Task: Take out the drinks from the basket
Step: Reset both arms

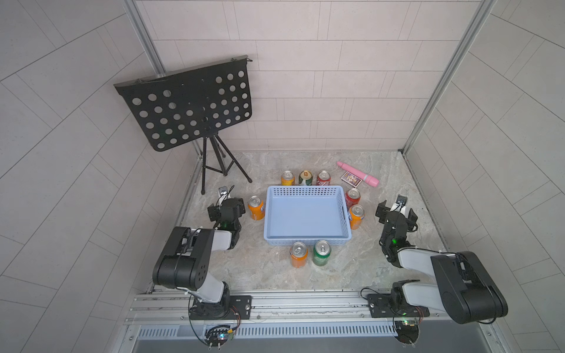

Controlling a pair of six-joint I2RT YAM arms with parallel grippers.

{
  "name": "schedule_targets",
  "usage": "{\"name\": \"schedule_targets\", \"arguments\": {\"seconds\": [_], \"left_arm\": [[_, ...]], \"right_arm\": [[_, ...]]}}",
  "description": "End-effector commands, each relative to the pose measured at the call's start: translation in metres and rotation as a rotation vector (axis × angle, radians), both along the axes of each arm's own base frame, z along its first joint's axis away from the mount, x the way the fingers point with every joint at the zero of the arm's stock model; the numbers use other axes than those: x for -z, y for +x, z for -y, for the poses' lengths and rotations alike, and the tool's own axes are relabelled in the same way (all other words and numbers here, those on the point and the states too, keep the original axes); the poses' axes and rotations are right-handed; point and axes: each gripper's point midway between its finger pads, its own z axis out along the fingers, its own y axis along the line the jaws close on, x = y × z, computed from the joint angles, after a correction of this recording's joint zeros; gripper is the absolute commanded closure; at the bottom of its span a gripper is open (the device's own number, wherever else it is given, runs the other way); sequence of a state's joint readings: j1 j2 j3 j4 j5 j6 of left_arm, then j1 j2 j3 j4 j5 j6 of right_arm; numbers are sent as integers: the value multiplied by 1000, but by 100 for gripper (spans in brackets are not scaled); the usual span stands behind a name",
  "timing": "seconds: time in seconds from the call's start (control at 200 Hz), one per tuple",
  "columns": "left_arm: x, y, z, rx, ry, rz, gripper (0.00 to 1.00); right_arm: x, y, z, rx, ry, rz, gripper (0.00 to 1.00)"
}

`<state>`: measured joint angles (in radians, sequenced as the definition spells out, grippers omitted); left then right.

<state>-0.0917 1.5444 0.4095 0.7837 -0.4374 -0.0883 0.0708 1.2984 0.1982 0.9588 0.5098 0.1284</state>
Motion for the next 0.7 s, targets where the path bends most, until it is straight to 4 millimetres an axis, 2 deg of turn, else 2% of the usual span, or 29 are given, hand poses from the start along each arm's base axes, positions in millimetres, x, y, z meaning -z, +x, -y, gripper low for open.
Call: {"name": "schedule_targets", "arguments": {"seconds": [0.0, 0.085, 0.315, 0.445, 0.555, 0.69], "left_arm": [[-8, 3, -2, -6, 1, 15, 0], [-8, 3, -2, -4, 0, 14, 0], [-8, 3, -2, -5, 1, 14, 0], [-8, 3, -2, -4, 2, 13, 0], [-8, 3, -2, -5, 3, 13, 0], [-8, 3, -2, -5, 4, 14, 0]], "right_arm": [[1, 9, -9, -59, 20, 40, 0], [6, 7, 2, 11, 28, 82, 0], [8, 14, -6, -62, 37, 80, 0], [20, 23, -18, -154, 36, 37, 0], [22, 25, -14, -135, 23, 72, 0], [25, 27, -13, -122, 41, 16, 0]]}}
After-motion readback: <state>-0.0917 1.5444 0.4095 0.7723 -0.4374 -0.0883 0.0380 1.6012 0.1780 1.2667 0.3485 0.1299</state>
